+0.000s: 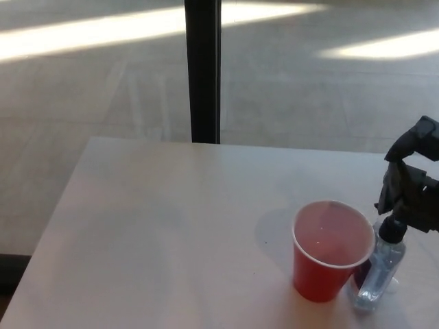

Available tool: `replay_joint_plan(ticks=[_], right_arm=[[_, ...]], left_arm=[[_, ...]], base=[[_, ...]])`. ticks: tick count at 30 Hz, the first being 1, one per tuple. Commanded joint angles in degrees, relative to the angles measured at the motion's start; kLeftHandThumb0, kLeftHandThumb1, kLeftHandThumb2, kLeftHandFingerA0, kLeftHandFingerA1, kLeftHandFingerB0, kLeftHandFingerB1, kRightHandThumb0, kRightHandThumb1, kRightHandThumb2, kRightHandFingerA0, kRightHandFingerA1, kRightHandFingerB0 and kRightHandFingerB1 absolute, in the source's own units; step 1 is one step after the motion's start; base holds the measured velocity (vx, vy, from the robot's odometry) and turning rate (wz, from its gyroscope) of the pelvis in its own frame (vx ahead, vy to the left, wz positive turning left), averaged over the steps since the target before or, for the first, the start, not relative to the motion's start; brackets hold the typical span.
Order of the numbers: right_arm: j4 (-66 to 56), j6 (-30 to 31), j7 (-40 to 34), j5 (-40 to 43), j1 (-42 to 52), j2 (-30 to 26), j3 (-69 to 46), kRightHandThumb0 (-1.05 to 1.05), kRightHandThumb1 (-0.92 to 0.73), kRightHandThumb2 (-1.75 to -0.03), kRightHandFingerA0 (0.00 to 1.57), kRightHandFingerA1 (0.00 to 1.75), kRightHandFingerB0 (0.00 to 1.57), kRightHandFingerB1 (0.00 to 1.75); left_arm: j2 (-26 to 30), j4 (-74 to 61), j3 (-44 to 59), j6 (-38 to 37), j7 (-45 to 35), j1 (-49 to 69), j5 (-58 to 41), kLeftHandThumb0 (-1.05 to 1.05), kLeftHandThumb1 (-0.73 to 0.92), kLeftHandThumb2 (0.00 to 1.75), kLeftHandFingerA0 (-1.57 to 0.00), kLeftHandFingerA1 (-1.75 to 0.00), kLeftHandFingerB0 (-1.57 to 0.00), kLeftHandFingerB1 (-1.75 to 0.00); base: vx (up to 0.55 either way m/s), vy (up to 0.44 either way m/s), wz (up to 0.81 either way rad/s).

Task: The robot uses its right hand fist to press the hand soap kept in the middle of the table to get liquid hand soap out

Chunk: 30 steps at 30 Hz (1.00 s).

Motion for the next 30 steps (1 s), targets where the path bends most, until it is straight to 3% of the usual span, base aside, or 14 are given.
replay_joint_plan(ticks=[1, 6, 10, 12, 13, 16, 17, 18, 21, 25, 26, 27, 28, 30], right_arm=[[-2.1, 20.1, -5.3, 10.7, -12.0, -4.9, -8.4, -0.21, -0.52, -1.3, 0.98, 1.75, 0.71, 1.53], [-2.0, 23.3, -7.4, 18.1, -19.6, -8.6, -16.2, -0.21, -0.62, -1.19, 0.94, 1.75, 0.68, 1.43], [0.5, 24.6, -8.7, 19.5, -23.9, -12.8, -21.8, -0.2, -0.65, -1.14, 0.97, 1.75, 0.65, 1.55], [2.0, 25.4, -8.1, 20.1, -24.9, -14.6, -24.4, -0.18, -0.7, -1.14, 0.95, 1.75, 0.6, 1.6], [5.4, 25.3, -8.2, 20.2, -25.6, -17.1, -28.1, -0.15, -0.81, -1.06, 0.87, 1.75, 0.46, 1.67], [7.4, 25.4, -5.8, 20.6, -25.3, -18.9, -30.3, -0.17, -0.8, -1.06, 0.87, 1.75, 0.45, 1.68], [8.8, 24.4, -5.5, 20.9, -24.4, -19.7, -32.9, -0.26, -0.79, -0.87, 0.94, 1.75, 0.62, 1.58], [10.9, 23.1, -4.9, 21.2, -23.1, -20.9, -36.8, -0.26, -0.79, -0.87, 0.94, 1.75, 0.62, 1.58], [14.9, 21.9, -6.3, 17.7, -19.1, -22.9, -42.2, -0.16, -0.58, -1.21, 0.95, 1.75, 0.7, 1.47], [22.0, 16.5, -6.1, 9.9, -10.5, -24.7, -46.8, -0.21, -0.67, -1.08, 0.99, 1.75, 0.7, 1.49], [25.4, 13.6, -6.4, 6.8, -5.9, -24.5, -48.0, -0.21, -0.53, -1.19, 1.03, 1.75, 0.81, 1.45], [26.7, 12.4, -6.5, 5.8, -4.5, -24.2, -48.2, -0.21, -0.53, -1.19, 1.03, 1.75, 0.81, 1.45], [28.6, 11.3, -6.9, 5.2, -2.8, -24.0, -48.8, -0.27, -0.47, -1.2, 1.29, 1.45, 0.91, 1.2], [34.8, 5.8, -8.3, 3.2, 2.0, -21.9, -51.0, -0.26, -0.4, -1.25, 1.33, 1.49, 0.97, 1.22]], left_arm=[[0.9, 1.0, 0.5, -0.5, 0.6, 1.1, -0.5, -0.26, 0.53, 1.13, -0.7, -0.87, -0.49, -0.75], [0.9, 1.0, 0.3, -0.3, 0.6, 1.3, -0.4, -0.26, 0.55, 1.13, -0.7, -0.87, -0.49, -0.75], [1.1, 1.9, 0.2, -0.5, 0.7, 0.9, -0.2, -0.26, 0.54, 1.12, -0.69, -0.86, -0.5, -0.75], [0.9, 0.8, 0.2, -0.4, 0.4, 1.6, -0.3, -0.27, 0.55, 1.13, -0.67, -0.85, -0.49, -0.75], [0.8, 0.4, 0.4, -0.5, 0.2, 1.8, -0.6, -0.28, 0.55, 1.14, -0.65, -0.84, -0.47, -0.74], [0.9, 1.0, 0.3, -0.7, 0.4, 1.6, -0.4, -0.27, 0.55, 1.14, -0.65, -0.83, -0.48, -0.74], [0.9, 1.3, 0.3, -0.8, 0.4, 1.5, -0.4, -0.26, 0.55, 1.13, -0.69, -0.86, -0.49, -0.75], [0.9, 1.7, 0.5, -0.9, 0.4, 1.3, -0.6, -0.26, 0.55, 1.13, -0.69, -0.86, -0.49, -0.75], [1.0, 1.5, 0.1, -0.6, 0.6, 1.4, -0.2, -0.27, 0.55, 1.12, -0.71, -0.87, -0.5, -0.75], [0.6, 0.4, 0.5, 0.1, 0.4, 1.5, -0.8, -0.25, 0.55, 1.14, -0.65, -0.84, -0.48, -0.74], [0.9, 1.2, 0.1, -0.4, 0.4, 1.3, -0.3, -0.26, 0.54, 1.12, -0.67, -0.84, -0.5, -0.75], [1.1, 1.7, 0.1, -0.7, 0.3, 1.3, -0.2, -0.26, 0.54, 1.12, -0.67, -0.84, -0.5, -0.75], [1.2, 1.7, 0.0, -0.6, 0.3, 1.3, -0.1, -0.26, 0.54, 1.12, -0.66, -0.84, -0.5, -0.75], [1.3, 1.5, -0.1, -0.7, 0.4, 1.9, 0.1, -0.25, 0.54, 1.13, -0.68, -0.85, -0.5, -0.75]], base=[[0.0, 0.0, 0.0], [0.0, 0.0, 0.0], [0.0, 0.0, 0.0], [0.0, 0.0, 0.0], [0.0, 0.0, 0.0], [0.0, 0.0, 0.0], [0.0, 0.0, 0.0], [0.0, 0.0, 0.0], [0.0, 0.0, 0.0], [0.0, 0.0, 0.0], [0.0, 0.0, 0.0], [-0.06, 0.0, 0.06], [0.0, 0.0, 0.0], [0.0, 0.0, 0.0]])
